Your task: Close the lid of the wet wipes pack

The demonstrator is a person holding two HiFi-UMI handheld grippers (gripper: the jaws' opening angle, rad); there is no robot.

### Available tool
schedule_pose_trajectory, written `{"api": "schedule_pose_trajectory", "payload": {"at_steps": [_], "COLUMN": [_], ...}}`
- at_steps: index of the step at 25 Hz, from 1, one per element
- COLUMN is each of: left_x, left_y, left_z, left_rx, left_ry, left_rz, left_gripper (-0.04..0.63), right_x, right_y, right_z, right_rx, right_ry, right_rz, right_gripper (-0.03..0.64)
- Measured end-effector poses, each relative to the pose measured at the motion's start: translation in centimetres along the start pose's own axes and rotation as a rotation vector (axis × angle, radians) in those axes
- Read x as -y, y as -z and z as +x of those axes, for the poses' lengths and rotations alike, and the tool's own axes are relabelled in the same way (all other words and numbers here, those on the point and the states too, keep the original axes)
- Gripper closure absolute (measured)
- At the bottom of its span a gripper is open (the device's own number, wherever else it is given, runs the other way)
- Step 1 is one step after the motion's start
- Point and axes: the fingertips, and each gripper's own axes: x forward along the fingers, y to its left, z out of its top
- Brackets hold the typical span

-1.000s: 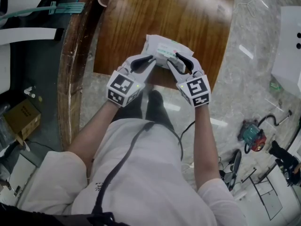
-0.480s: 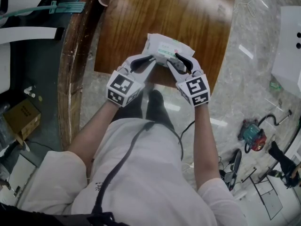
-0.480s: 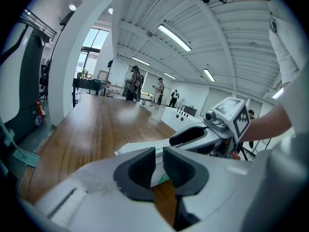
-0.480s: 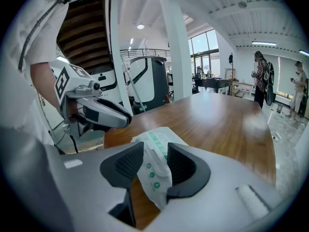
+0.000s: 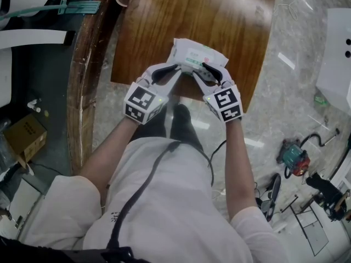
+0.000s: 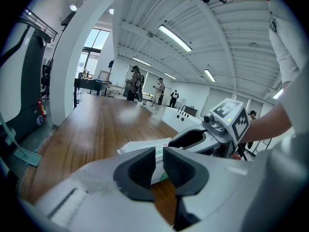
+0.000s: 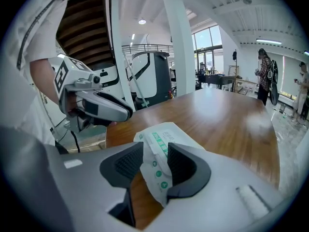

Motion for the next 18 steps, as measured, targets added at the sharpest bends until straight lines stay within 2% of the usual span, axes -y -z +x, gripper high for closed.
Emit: {"api": "schedule_pose_trajectory", "payload": {"at_steps": [6,12,18], "left_x": [-0.2,0.0,0.2], "left_y": [0.2,-0.1,-0.1], "left_z": [-0.2,-0.6,-0.9], "left_rx": [0.006,0.009,0.007], "left_ry": [-0.004,0.003,0.004], "left_rz": [-0.006,-0.009,-0.003], "left_gripper": [0.538,0.538,0.538], "right_x": [-0.3,-0.6,-0.6], "right_y": [0.1,0.9,1.3], "right_z": [0.3,1.0,1.5], "right_rx": [-0.036,-0.14,-0.2], "right_ry": [0.002,0.004,0.032], "right_rz": [-0.03,-0.087,-0.115], "right_gripper": [0.448,0.446,0.449]}}
